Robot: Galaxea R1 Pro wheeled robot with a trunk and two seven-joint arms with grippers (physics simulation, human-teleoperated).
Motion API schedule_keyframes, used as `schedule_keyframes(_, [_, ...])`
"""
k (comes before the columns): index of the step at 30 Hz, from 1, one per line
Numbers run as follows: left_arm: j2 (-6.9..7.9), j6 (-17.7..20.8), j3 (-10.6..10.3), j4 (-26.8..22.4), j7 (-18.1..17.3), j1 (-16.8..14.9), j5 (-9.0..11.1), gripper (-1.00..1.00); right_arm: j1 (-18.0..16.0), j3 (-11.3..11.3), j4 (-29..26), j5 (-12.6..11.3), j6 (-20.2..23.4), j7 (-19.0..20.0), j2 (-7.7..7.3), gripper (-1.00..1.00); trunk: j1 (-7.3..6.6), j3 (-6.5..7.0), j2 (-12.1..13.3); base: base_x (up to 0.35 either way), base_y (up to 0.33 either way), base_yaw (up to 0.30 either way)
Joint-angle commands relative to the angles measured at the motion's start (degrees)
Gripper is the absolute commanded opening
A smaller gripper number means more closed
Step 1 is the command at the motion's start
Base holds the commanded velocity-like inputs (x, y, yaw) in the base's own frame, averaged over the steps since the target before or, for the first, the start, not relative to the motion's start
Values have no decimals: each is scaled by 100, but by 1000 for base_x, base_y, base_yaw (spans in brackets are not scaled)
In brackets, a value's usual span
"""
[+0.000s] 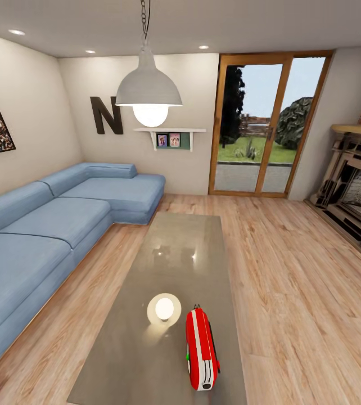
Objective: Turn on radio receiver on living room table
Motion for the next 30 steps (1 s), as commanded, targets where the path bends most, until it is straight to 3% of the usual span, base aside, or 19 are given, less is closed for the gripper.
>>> schedule_keyframes(1, [-16, 1, 1, 0, 0, 3, 2, -100, 0, 0, 0, -2, 1, 0, 50, 100, 0, 0, 0, 0, 0, 0])
schedule_keyframes(5, [-41, 1, 3, 0, 0, 1, 14, -100, 0, 0, 0, 2, -1, 0, 228, 100, 0, 0, 0, 0, 0, 0])
schedule_keyframes(8, [-50, 1, 11, 0, 0, 3, 20, -100, 0, 0, 0, 2, 1, 0, 279, 100, 0, 0, 0, 0, 0, 0])
schedule_keyframes(30, [-55, 1, 17, 0, 0, 2, 28, -100, 0, 0, 0, 6, 1, 0, 295, 100, 0, 0, 0, 0, 0, 0])
